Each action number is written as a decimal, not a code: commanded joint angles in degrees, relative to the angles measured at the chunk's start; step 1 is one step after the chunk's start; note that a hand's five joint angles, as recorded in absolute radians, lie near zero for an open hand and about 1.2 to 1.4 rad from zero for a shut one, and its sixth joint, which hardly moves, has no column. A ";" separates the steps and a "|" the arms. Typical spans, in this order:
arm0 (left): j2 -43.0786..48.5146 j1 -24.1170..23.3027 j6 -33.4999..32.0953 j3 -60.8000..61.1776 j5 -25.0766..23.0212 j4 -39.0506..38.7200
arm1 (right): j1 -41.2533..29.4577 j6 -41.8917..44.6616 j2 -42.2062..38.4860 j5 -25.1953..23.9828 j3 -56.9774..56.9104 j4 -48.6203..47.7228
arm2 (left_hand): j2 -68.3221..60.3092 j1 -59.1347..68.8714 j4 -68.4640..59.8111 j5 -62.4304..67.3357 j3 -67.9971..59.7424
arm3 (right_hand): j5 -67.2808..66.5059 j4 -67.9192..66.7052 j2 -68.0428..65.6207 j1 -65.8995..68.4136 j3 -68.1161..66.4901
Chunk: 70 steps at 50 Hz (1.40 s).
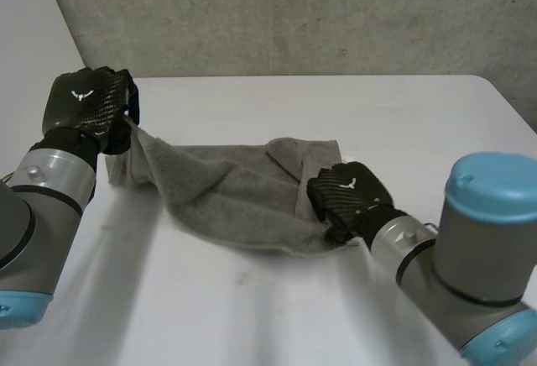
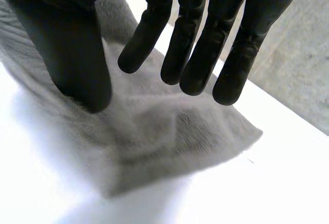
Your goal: Fold the towel.
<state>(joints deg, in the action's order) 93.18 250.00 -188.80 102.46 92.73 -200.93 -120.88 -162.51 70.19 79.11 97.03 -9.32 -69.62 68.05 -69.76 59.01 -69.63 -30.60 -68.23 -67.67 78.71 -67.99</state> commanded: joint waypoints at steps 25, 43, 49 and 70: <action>0.34 -0.22 -0.08 1.26 0.00 -0.07 | 1.70 -5.09 -0.32 -3.17 8.78 3.43 | -10.38 11.95 -10.24 10.99 -10.37 | 13.36 40.99 40.43 -51.48 40.75; 0.42 -0.40 0.01 1.52 0.00 -0.07 | 1.00 -9.49 -3.83 -3.17 10.20 -2.73 | -10.38 11.95 -10.24 10.99 -10.37 | 3.77 31.40 30.84 -41.89 31.16; 0.42 -0.40 -0.08 1.78 0.00 -0.16 | 1.00 -9.05 -5.94 -2.91 9.05 -4.31 | -10.38 11.95 -10.24 10.99 -10.37 | 2.43 30.05 29.49 -40.54 29.81; 0.60 -0.31 -0.08 1.87 0.00 -0.16 | 0.12 -7.64 -8.22 -2.56 4.48 -6.42 | -10.38 11.95 -10.24 10.99 -10.37 | 0.07 27.70 27.14 -38.18 27.46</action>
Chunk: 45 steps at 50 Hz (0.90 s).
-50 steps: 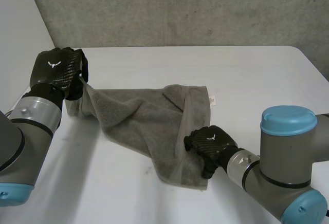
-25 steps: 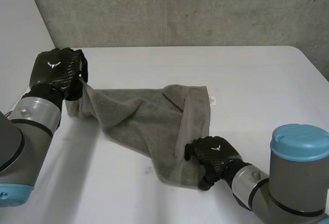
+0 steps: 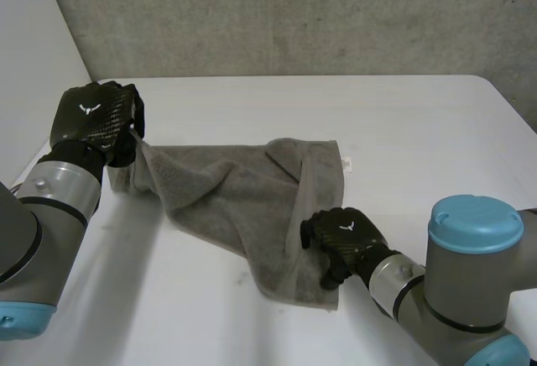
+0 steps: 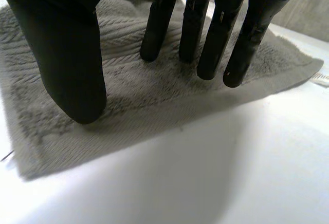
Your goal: Fold the towel.
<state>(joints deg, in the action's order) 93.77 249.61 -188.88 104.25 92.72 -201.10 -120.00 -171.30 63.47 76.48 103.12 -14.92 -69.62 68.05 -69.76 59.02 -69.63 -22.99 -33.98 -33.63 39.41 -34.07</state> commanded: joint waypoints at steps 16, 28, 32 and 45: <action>-0.07 0.27 0.00 0.17 0.00 0.00 | -0.41 1.06 4.64 -0.54 0.40 10.60 | -10.38 11.95 -10.24 10.98 -10.37 | -5.20 -4.21 -4.55 -1.23 -4.11; -0.07 0.00 0.00 0.61 0.00 0.00 | -0.76 1.23 2.18 -0.19 2.35 6.93 | -10.38 11.95 -10.24 10.98 -10.37 | -4.85 -3.86 -4.20 -1.58 -3.76; 0.01 -0.08 0.00 0.52 0.00 0.00 | -1.11 1.50 0.87 -0.10 2.26 4.90 | -10.38 11.95 -10.24 10.98 -10.37 | -5.52 -4.53 -4.88 -0.90 -4.44; 0.10 -0.08 0.00 0.52 0.00 -0.09 | -1.38 2.03 -0.55 -0.01 1.20 1.38 | -10.38 11.95 -10.24 10.98 -10.37 | -8.38 -7.39 -7.73 1.96 -7.29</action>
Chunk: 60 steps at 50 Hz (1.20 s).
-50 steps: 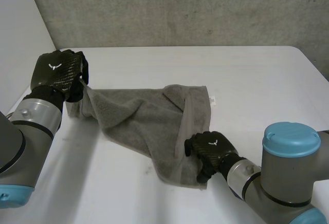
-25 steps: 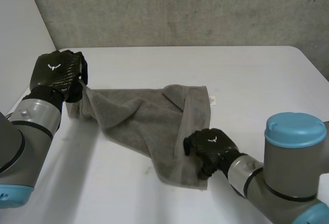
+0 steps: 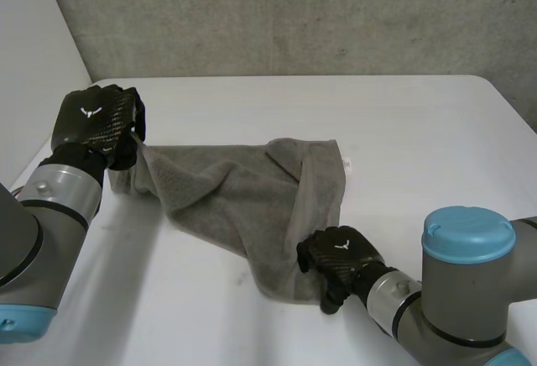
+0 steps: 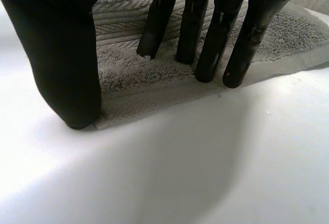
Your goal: Fold the towel.
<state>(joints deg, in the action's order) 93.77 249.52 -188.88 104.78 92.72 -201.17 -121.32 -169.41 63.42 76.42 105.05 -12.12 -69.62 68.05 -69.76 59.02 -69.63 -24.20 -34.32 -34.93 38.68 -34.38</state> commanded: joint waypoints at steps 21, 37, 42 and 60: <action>0.01 0.09 0.00 0.16 0.00 0.08 | -1.11 1.10 -1.72 0.04 -3.98 -2.65 | -10.38 11.95 -10.24 10.98 -10.37 | -26.01 -25.89 -25.28 21.53 -25.83; -0.61 -0.26 -0.09 0.51 0.00 0.34 | 0.03 2.50 8.90 -0.22 -4.24 -0.64 | -10.38 11.95 -10.24 10.98 -10.37 | -45.80 -45.68 -45.07 41.32 -45.62; -1.57 -0.17 -0.52 0.60 0.09 1.48 | 5.36 6.34 14.86 -0.30 -7.39 8.02 | -10.38 11.95 -10.24 10.98 -10.37 | -45.80 -45.68 -45.07 41.32 -45.62; -17.82 3.52 -8.16 3.94 -0.26 15.72 | 24.38 18.85 27.37 -0.83 -17.43 25.30 | -10.38 11.95 -10.24 10.98 -10.37 | -45.80 -45.68 -45.07 41.32 -45.62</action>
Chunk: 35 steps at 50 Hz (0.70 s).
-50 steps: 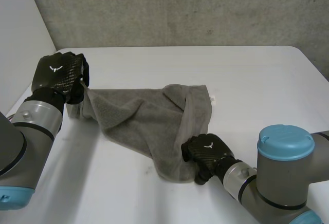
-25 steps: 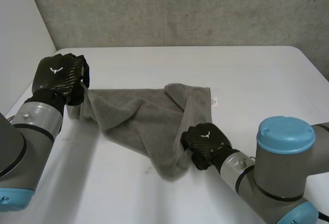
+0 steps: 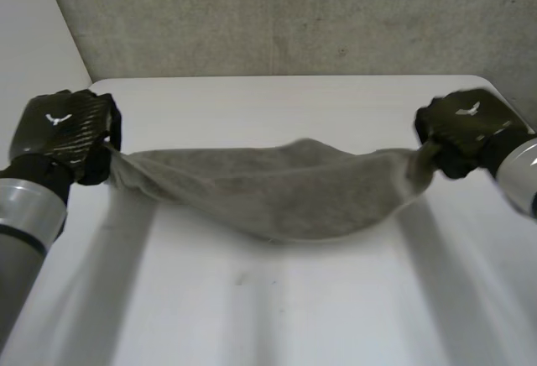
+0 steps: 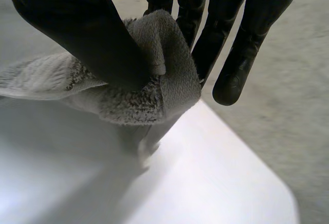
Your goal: Fold the towel.
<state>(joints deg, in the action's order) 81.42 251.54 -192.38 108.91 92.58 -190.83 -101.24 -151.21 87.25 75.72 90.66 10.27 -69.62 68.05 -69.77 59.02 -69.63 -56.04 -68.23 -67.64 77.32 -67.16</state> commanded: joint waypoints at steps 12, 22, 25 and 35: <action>-3.46 2.90 -10.12 -0.89 -0.12 12.85 | 9.83 13.89 -0.57 0.30 -6.20 16.52 | -10.38 11.95 -10.23 10.98 -10.37 | -13.96 -11.77 -12.36 2.68 -12.84; 13.59 1.06 -14.17 -3.61 -0.47 14.17 | 8.35 17.88 -15.07 2.76 -9.26 17.67 | -10.38 11.95 -10.23 10.98 -10.37 | -13.96 -11.77 -12.36 2.68 -12.84; 19.92 -0.17 -14.17 -8.71 -1.18 13.91 | 4.84 17.35 -19.21 4.34 -13.55 17.41 | -10.38 11.95 -10.23 10.98 -10.37 | -13.96 -11.77 -12.36 2.68 -12.84; 31.16 -1.14 -12.85 -43.36 -0.82 13.38 | 0.52 8.91 -25.64 9.10 -39.33 9.33 | -10.38 11.95 -10.23 10.98 -10.37 | -13.96 -11.77 -12.36 2.68 -12.84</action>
<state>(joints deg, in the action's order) 107.87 250.51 -206.57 88.09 91.60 -176.95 -99.55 -136.88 63.70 83.09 65.83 26.15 -69.62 68.00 -69.77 59.02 -69.66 -56.42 -68.23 -67.64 77.81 -67.89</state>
